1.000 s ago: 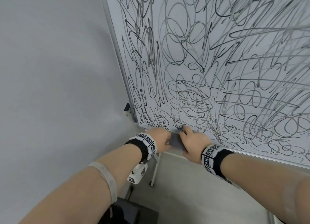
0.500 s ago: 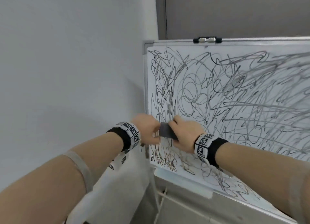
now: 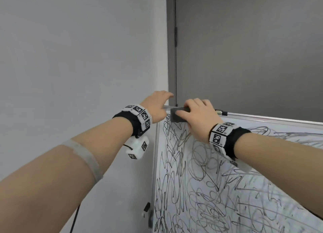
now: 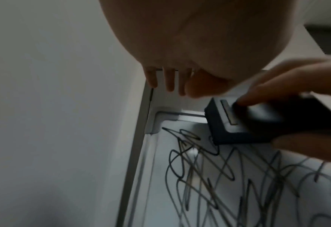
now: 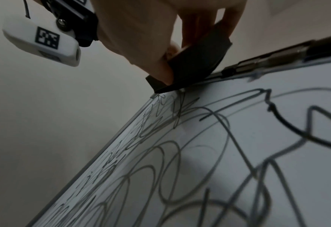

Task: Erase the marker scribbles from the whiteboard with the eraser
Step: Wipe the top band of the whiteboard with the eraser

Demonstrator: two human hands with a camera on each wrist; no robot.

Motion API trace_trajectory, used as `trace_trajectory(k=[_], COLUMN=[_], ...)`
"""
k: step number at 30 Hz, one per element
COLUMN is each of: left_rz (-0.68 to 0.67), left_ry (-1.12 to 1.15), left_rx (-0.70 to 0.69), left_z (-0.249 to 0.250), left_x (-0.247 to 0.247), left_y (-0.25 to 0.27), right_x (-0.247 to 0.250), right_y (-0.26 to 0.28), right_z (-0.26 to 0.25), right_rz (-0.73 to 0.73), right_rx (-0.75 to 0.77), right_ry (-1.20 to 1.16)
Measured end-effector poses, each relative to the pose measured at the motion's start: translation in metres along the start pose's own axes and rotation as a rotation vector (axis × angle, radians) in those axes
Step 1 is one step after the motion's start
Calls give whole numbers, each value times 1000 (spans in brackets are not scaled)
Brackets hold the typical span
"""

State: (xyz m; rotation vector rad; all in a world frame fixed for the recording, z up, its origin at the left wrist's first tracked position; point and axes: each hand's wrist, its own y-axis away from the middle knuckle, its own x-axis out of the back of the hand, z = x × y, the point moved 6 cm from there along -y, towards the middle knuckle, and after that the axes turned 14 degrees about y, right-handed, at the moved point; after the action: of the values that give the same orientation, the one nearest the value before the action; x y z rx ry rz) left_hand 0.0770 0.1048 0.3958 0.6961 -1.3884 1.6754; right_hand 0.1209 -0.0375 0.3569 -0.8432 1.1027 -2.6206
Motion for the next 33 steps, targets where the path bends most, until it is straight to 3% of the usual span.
trace_trajectory(k=[3, 7, 15, 20, 25, 30, 33], left_rz=[-100, -90, -78, -91, -104, -133, -113], left_ry=[7, 130, 115, 124, 85, 77, 79], left_rx=[62, 134, 44, 16, -15, -16, -36], left_z=[-13, -44, -53, -55, -58, -54, -49], left_x=[-18, -27, -25, -29, -22, -28, -25], left_y=[-10, -21, -29, -31, -28, -30, -30], right_x=[-7, -21, -35, -43, -33, -45, -37], right_y=[-14, -32, -44, -34, -57, -46, -55], right_z=[-13, -30, -46, -53, -35, -52, -37], right_rz=[2, 0, 43, -40, 10, -40, 29], right_rx=[77, 119, 175, 340, 230, 350, 247], right_ry=[21, 39, 52, 103, 119, 155, 165])
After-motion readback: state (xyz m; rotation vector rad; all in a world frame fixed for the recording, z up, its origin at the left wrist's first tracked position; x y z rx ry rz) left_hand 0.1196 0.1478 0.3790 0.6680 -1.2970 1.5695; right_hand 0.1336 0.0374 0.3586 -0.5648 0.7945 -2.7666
